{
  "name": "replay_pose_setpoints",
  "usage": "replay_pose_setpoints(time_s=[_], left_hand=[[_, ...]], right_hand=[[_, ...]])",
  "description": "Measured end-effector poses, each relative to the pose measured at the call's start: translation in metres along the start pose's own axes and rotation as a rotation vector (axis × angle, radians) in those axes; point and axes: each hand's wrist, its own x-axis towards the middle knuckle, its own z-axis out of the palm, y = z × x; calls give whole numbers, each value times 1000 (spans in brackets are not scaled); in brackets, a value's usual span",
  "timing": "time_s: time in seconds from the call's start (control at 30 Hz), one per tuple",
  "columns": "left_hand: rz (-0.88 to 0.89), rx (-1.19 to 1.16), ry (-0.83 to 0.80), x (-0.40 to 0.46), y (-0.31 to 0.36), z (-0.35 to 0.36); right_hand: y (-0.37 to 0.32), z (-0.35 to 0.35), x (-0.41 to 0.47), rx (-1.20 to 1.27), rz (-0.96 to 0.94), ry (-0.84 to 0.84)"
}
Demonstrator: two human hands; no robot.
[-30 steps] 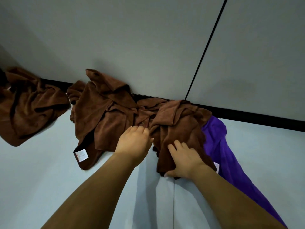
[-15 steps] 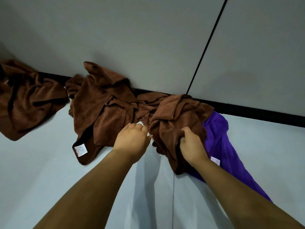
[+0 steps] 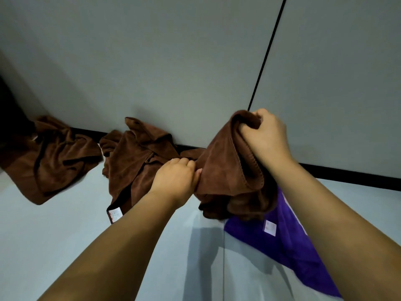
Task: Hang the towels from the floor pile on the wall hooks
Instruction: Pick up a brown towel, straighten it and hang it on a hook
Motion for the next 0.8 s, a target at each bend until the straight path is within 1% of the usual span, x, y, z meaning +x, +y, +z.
replay_pose_setpoints(time_s=[0.1, 0.2, 0.27, 0.4, 0.5, 0.57, 0.67, 0.73, 0.8], left_hand=[[-41, -64, 72, -3, -1, -11], [-71, -141, 125, -6, -3, -19], [-76, -185, 174, -8, -5, -22], [-51, -274, 282, -12, -6, -31], [13, -263, 374, -13, -5, -35], [39, -228, 387, -13, -2, -35], [29, -183, 346, -10, 3, -33], [41, -192, 341, -8, 4, -29], [9, -230, 328, -6, 6, -28]], right_hand=[[-29, -21, 4, 65, -64, 94], [-43, -26, 2, 116, -70, 135], [-42, -22, -1, 91, -35, 101], [-27, -6, -9, 16, 62, -18], [-19, 5, -14, -35, 111, -73], [-18, 11, -17, -31, 131, -95], [-20, 17, -18, -5, 134, -107], [-23, 20, -19, 2, 115, -119], [-24, 23, -21, 9, 93, -146]])
